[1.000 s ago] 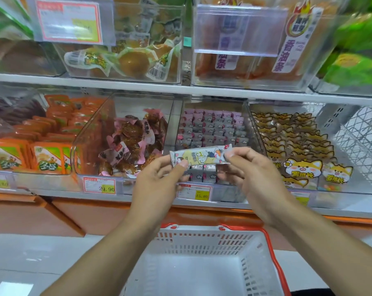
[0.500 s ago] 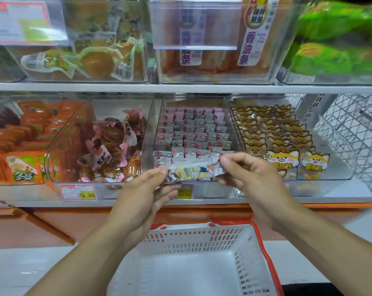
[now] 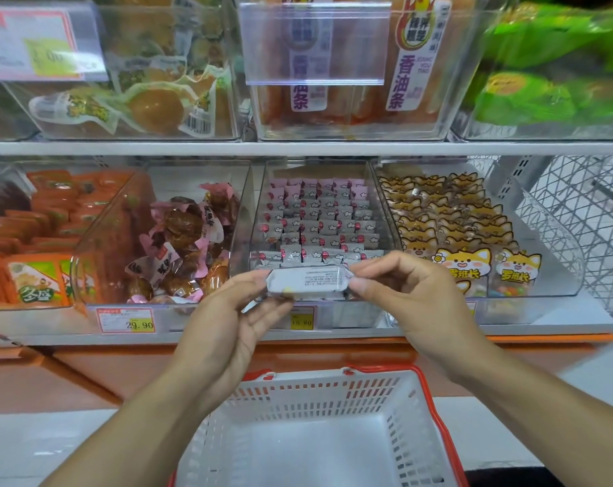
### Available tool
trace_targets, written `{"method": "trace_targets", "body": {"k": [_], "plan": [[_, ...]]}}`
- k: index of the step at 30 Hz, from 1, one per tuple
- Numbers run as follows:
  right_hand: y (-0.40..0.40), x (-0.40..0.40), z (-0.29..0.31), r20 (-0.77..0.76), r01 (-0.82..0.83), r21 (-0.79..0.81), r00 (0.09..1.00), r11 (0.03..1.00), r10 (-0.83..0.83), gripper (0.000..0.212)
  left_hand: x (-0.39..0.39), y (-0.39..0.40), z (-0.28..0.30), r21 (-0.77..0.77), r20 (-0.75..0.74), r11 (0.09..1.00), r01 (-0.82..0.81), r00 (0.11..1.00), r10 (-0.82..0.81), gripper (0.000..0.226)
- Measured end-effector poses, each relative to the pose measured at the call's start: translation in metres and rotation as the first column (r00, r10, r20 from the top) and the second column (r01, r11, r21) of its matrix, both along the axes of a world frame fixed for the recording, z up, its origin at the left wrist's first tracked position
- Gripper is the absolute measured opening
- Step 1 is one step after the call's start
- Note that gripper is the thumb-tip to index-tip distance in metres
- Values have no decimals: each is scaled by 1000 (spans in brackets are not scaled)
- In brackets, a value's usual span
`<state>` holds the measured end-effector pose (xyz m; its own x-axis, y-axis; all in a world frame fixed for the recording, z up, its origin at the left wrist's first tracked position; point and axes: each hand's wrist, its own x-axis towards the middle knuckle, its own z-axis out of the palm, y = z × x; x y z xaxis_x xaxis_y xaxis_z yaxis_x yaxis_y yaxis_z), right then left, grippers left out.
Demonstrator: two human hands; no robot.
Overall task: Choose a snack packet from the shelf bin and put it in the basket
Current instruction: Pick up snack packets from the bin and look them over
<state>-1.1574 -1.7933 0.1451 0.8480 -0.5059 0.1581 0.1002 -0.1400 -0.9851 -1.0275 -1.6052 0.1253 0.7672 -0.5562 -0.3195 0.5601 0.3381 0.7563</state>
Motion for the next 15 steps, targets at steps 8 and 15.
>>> {"method": "trace_targets", "body": {"k": [8,15], "plan": [[0,0,0,-96,-155,193,980,969,176,42,0,0,1,131,52,991,-30,998,23,35],[4,0,-1,-148,-113,187,979,976,142,41,-6,-1,6,181,84,983,-4,996,-12,24]]}}
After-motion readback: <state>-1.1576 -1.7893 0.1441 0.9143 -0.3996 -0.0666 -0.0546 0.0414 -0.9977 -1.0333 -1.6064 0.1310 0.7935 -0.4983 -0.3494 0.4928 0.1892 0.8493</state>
